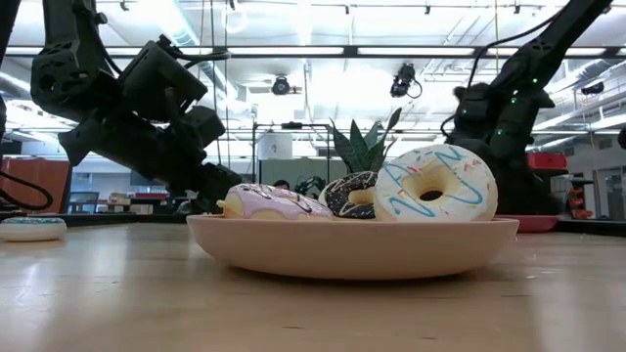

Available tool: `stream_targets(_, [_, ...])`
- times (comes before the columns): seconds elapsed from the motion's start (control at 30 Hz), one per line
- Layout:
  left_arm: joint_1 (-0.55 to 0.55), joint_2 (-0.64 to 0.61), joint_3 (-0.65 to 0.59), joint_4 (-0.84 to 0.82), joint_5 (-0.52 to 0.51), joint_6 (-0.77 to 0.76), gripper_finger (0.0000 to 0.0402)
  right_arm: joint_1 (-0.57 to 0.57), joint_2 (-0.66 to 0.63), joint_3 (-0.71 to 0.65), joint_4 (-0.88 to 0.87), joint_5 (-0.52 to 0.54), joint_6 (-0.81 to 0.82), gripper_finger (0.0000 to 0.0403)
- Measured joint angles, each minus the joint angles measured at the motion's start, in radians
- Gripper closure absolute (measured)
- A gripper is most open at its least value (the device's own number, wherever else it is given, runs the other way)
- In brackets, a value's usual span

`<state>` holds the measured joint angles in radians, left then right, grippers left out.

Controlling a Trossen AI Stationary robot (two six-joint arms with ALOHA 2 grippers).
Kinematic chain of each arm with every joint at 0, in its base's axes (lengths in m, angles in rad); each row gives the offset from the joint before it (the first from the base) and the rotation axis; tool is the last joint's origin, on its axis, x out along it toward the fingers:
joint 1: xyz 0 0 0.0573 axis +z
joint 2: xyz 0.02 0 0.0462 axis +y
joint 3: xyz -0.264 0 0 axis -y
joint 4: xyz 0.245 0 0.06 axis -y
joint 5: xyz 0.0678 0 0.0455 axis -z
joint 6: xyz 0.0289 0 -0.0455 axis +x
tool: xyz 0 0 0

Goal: Pick & Place donuts
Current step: Put the small red donut on the red plate, then put the large pink donut on the pink plate

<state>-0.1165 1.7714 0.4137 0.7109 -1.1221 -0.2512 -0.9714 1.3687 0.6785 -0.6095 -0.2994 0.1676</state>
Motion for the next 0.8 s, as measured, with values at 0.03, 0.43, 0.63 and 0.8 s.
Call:
stream_targets(0.03, [0.0, 0.0, 0.0, 0.0, 0.0, 0.0, 0.022, 0.006, 0.001, 0.0, -0.001, 0.012, 0.0, 0.0359])
stream_targets(0.43, [-0.001, 0.0, 0.0, 0.004, 0.001, 0.0, 0.022, 0.016, 0.005, 0.026, -0.012, 0.067, -0.043, 0.0224])
stream_targets(0.63, [-0.001, 0.0, 0.0, 0.004, 0.001, 0.0, 0.022, 0.012, 0.005, 0.155, -0.143, 0.253, -0.052, 0.0195])
stream_targets(0.8, [-0.001, 0.0, 0.0, 0.004, 0.001, 0.0, 0.022, 0.031, 0.004, 0.241, -0.263, 0.266, -0.066, 0.0199])
